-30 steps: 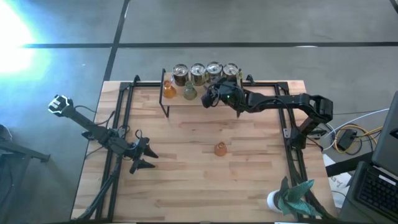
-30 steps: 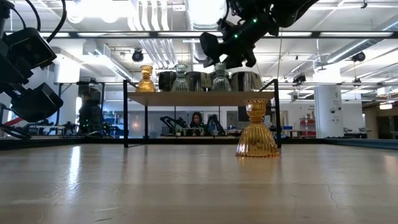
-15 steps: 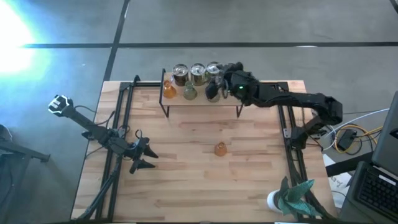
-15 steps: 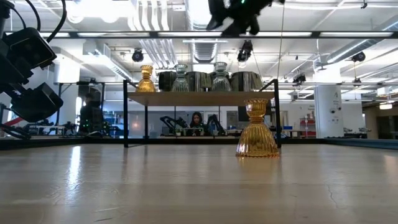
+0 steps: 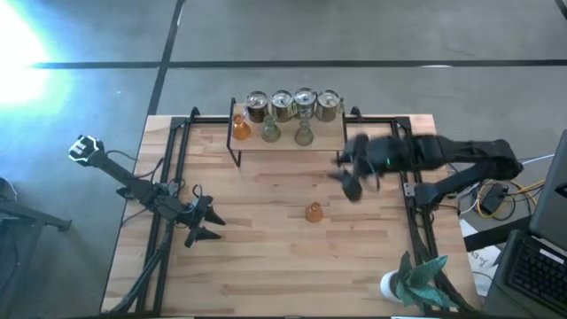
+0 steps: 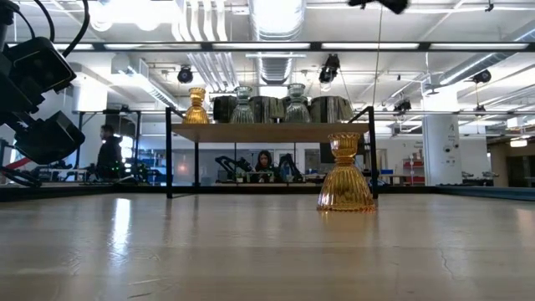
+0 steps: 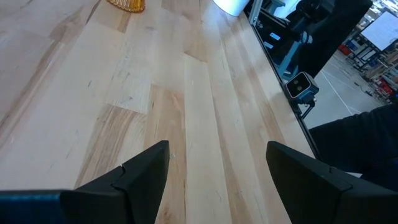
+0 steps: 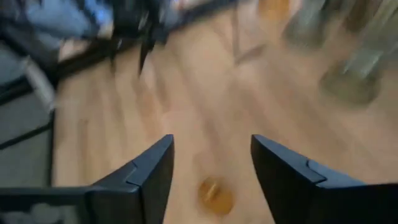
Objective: Pick & Place candle stick holders
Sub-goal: Put the orange glass candle holder on the shelf
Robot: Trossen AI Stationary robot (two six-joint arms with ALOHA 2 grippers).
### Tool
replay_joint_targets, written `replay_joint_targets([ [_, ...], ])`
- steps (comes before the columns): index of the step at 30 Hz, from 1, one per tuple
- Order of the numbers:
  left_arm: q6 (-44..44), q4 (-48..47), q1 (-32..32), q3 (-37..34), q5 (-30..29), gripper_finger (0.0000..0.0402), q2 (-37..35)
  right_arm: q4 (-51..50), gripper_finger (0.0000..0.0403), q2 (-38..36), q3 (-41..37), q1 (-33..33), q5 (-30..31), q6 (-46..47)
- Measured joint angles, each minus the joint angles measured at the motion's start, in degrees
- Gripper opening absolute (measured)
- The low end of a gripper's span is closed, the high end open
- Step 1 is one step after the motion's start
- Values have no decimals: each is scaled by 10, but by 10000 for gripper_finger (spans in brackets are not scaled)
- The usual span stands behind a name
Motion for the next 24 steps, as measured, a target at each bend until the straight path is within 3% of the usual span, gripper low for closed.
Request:
replay_joint_targets([
  [3, 0, 0, 0, 0, 0, 273, 0, -23, 181, -13, -33, 80, 18, 86],
  [8, 0, 0, 0, 0, 0, 273, 0, -19, 142, -12, -65, 170, 121, 148],
  [14, 0, 0, 0, 0, 0, 273, 0, -14, 120, 17, -69, 194, 107, 199],
  [19, 0, 0, 0, 0, 0, 273, 0, -37, 133, 62, -69, 193, 70, 219],
  [24, 0, 0, 0, 0, 0, 273, 0, -37, 189, 117, -77, 192, 53, 258],
])
